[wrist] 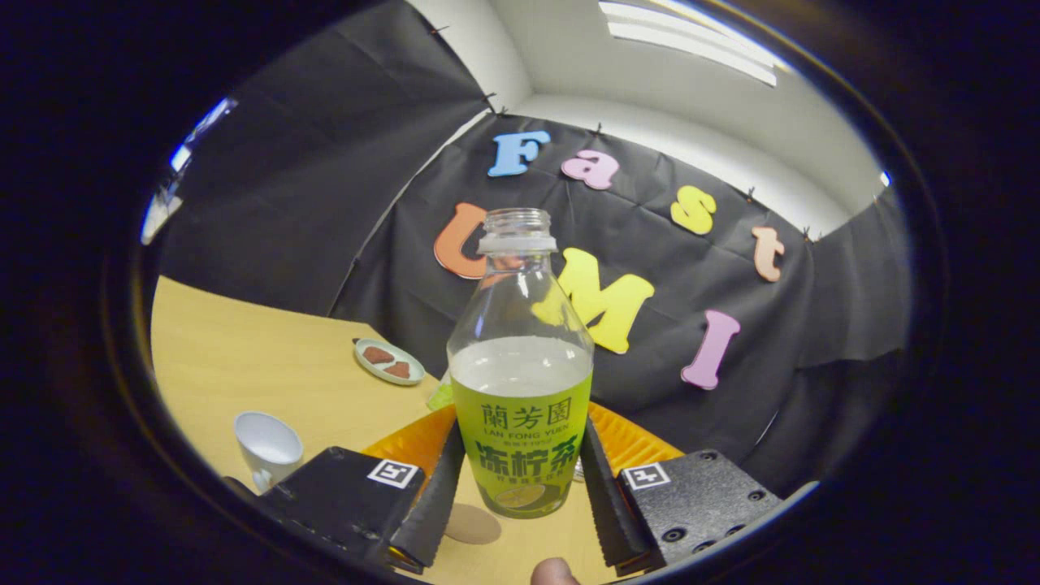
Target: Take the bottle from table, then pour the juice into the cup, finally place the bottle on the coaster
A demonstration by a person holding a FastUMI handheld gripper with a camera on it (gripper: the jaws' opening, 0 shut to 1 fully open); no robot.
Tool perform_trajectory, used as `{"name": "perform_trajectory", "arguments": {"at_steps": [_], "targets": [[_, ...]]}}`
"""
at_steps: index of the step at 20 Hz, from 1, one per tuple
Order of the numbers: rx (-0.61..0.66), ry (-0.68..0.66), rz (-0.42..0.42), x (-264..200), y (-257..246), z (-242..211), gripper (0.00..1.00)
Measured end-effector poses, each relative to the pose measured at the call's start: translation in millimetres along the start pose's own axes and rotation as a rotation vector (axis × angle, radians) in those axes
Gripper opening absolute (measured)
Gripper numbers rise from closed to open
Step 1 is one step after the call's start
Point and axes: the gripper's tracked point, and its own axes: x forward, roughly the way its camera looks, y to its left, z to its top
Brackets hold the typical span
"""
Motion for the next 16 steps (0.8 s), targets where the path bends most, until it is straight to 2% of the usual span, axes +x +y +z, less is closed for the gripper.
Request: {"name": "perform_trajectory", "arguments": {"at_steps": [3,7,16], "targets": [[0.144,0.057,0.034,6.7,-5.4,-14.7,0.77],[0.267,0.106,0.079,26.4,-6.0,-40.5,0.77],[0.309,0.145,0.078,52.3,5.6,-83.3,0.77]]}}
